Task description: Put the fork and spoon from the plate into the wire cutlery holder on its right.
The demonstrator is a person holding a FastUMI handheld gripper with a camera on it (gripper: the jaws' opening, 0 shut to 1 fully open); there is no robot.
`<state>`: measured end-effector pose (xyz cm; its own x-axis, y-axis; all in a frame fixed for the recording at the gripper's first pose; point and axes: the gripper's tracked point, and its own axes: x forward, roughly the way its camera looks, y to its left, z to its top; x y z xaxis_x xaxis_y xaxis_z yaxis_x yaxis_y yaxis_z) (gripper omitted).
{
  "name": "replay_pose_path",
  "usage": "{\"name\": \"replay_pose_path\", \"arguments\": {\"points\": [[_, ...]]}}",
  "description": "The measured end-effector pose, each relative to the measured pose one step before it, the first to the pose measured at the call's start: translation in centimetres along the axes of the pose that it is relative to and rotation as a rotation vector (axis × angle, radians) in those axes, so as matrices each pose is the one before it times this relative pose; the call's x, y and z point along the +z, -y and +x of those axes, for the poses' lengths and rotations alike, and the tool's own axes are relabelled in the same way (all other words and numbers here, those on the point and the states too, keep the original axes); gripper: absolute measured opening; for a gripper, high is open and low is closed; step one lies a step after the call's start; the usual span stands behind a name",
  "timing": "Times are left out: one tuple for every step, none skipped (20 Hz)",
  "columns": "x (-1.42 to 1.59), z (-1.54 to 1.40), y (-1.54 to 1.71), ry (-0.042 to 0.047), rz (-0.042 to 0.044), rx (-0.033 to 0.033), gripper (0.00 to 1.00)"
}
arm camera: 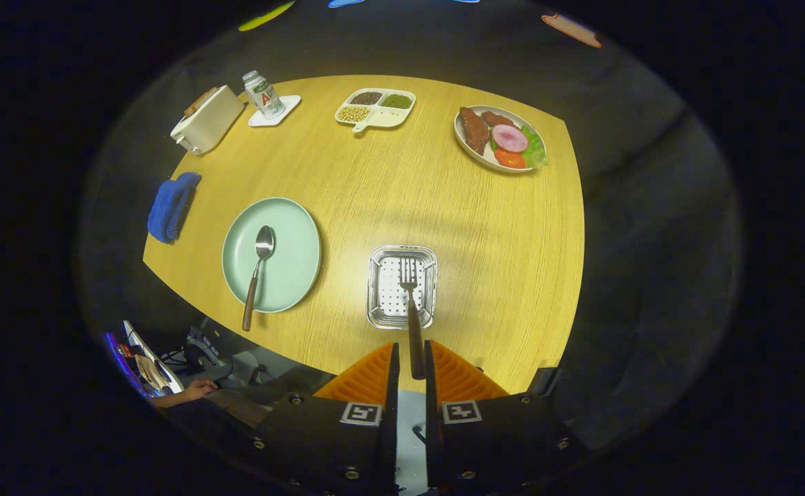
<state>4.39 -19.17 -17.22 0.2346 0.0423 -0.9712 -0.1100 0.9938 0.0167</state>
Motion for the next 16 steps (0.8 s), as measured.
{"name": "replay_pose_path", "arguments": {"points": [[-0.154,-0.190,-0.420,0.01664,-0.00441,0.00114,0.27],[-0.158,-0.265,-0.384,0.01453,-0.00295,-0.00105,0.28],[-0.221,-0.180,-0.699,0.01150,0.00302,0.00742,0.28],[-0.169,-0.088,-0.955,0.00959,0.00602,0.01761,0.28],[-0.267,-0.003,-1.012,0.00710,0.00612,0.01724,0.28],[-0.386,0.233,-0.901,0.00462,0.00590,0.01381,0.28],[-0.012,-0.319,-1.037,0.00863,0.00933,0.01963,0.29],[-0.558,0.400,-1.057,-0.00185,0.00582,0.01902,0.37],[-0.733,0.776,-0.880,-0.00882,0.00236,0.01855,0.44],[-0.349,0.465,-0.919,-0.00120,0.00357,0.01705,0.44],[-0.415,0.470,-0.832,-0.00329,-0.00090,0.01102,0.44],[-0.363,0.609,-0.604,0.00019,-0.00068,-0.00192,0.44],[-0.333,0.687,-0.643,-0.00108,-0.00856,-0.00007,0.44],[-0.380,0.581,-0.853,-0.00408,-0.00487,0.00826,0.44],[-0.385,0.581,-0.898,-0.00481,0.00474,0.01164,0.44],[-0.280,0.466,-0.982,-0.00319,0.00531,0.02325,0.44]]}}
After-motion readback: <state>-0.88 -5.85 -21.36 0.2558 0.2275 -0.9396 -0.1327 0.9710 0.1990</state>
